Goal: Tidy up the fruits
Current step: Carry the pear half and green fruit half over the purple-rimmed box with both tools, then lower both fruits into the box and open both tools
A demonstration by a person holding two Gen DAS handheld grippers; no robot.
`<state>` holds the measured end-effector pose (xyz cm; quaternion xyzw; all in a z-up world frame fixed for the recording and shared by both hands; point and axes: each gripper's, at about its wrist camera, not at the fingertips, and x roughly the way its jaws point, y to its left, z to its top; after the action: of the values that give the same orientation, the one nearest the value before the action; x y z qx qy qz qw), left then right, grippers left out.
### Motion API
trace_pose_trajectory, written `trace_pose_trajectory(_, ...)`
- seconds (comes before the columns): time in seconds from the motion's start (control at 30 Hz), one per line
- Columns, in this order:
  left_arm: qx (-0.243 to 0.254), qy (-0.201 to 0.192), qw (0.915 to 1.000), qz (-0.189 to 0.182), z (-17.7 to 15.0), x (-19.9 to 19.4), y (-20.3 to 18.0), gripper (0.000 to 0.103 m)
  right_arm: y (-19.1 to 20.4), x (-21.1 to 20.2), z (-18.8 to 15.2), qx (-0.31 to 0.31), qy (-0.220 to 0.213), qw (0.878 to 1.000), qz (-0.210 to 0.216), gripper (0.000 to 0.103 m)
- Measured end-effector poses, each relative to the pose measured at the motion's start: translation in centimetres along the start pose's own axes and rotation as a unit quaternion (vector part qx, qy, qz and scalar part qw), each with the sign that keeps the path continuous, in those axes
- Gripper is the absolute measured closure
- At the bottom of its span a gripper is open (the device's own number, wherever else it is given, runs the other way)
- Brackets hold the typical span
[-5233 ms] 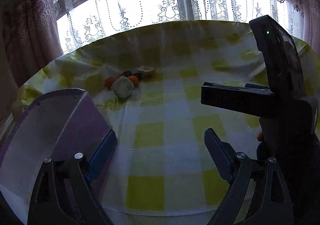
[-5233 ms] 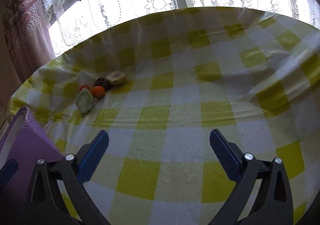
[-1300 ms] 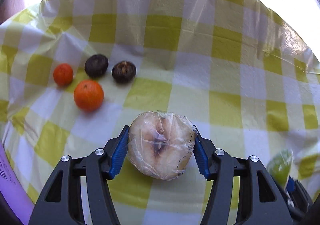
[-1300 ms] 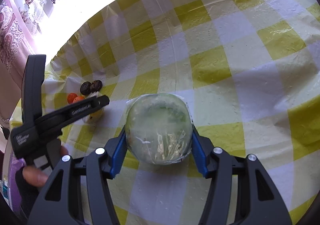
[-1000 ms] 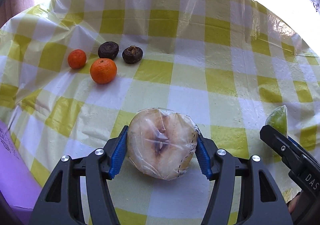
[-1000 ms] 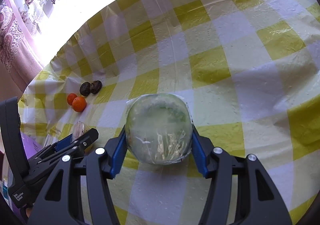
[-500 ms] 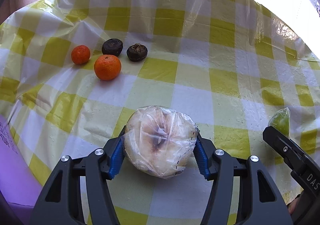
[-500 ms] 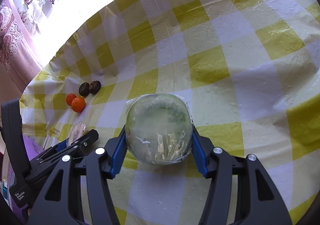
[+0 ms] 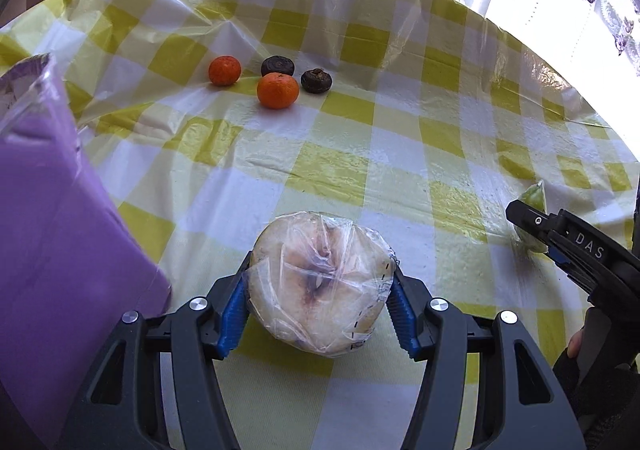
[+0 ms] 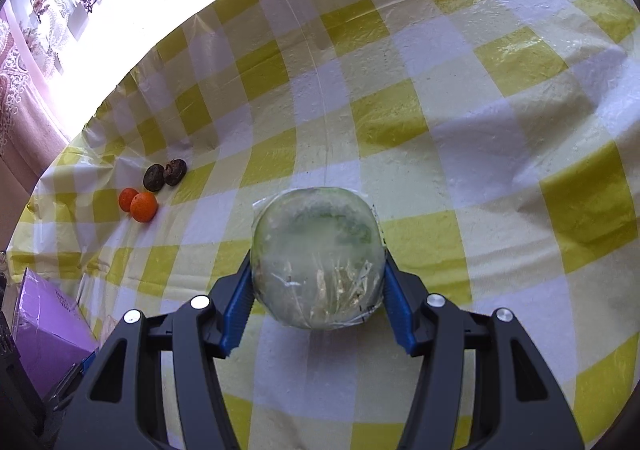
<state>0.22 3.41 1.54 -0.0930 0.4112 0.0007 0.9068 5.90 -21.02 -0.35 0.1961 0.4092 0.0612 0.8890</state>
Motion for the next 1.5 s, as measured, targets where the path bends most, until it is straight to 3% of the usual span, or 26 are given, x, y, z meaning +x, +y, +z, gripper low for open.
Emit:
trace_pose_trajectory(0.13, 0.012, -0.014, 0.9998, -0.005, -1.9, -2.1, 0.5, 0.046, 2.1, -2.0, -2.9, -0.014, -0.015, 1.0, 0.022, 0.045)
trace_pose_trajectory(0.3, 0.062, -0.054, 0.9966, -0.006, -4.3, -5.1, -0.4, 0.046, 3.9, -4.1, -5.4, -0.029, -0.037, 0.998, 0.028, 0.045)
trace_pose_trajectory(0.57, 0.075, -0.121, 0.9882, -0.056, -5.6, -11.3, -0.4, 0.046, 5.1, -6.4, -6.9, -0.021, -0.052, 0.997, 0.046, 0.045)
trace_pose_trajectory(0.73, 0.045, -0.192, 0.9775, -0.075, -4.3, -18.5, 2.9, 0.046, 10.1, -9.1, -6.7, -0.072, -0.072, 0.989, 0.109, 0.045)
trace_pose_trajectory(0.9, -0.001, -0.223, 0.9742, -0.036, -3.4, -23.5, 9.2, 0.046, 18.5, -11.2, -8.1, -0.168, -0.073, 0.963, 0.197, 0.045)
trace_pose_trajectory(1.03, -0.037, -0.198, 0.9793, 0.022, -3.3, -24.9, 14.5, 0.046, 24.4, -12.1, -10.4, -0.238, -0.055, 0.937, 0.251, 0.045)
trace_pose_trajectory(1.13, -0.063, -0.165, 0.9825, 0.059, -3.6, -25.3, 18.2, 0.046, 27.6, -12.7, -12.1, -0.283, -0.048, 0.921, 0.262, 0.045)
trace_pose_trajectory(1.3, -0.059, -0.091, 0.9829, 0.149, -3.9, -22.9, 22.0, 0.046, 30.8, -12.2, -14.5, -0.341, -0.022, 0.909, 0.24, 0.044)
trace_pose_trajectory(1.4, -0.064, -0.037, 0.9835, 0.165, -4.7, -20.6, 23.7, 0.046, 31.7, -11.1, -15.7, -0.367, -0.003, 0.906, 0.211, 0.044)
trace_pose_trajectory(1.5, -0.057, -0.037, 0.9818, 0.177, -4.8, -20.6, 23.7, 0.046, 32.3, -10.6, -16.6, -0.394, -0.004, 0.9, 0.184, 0.044)
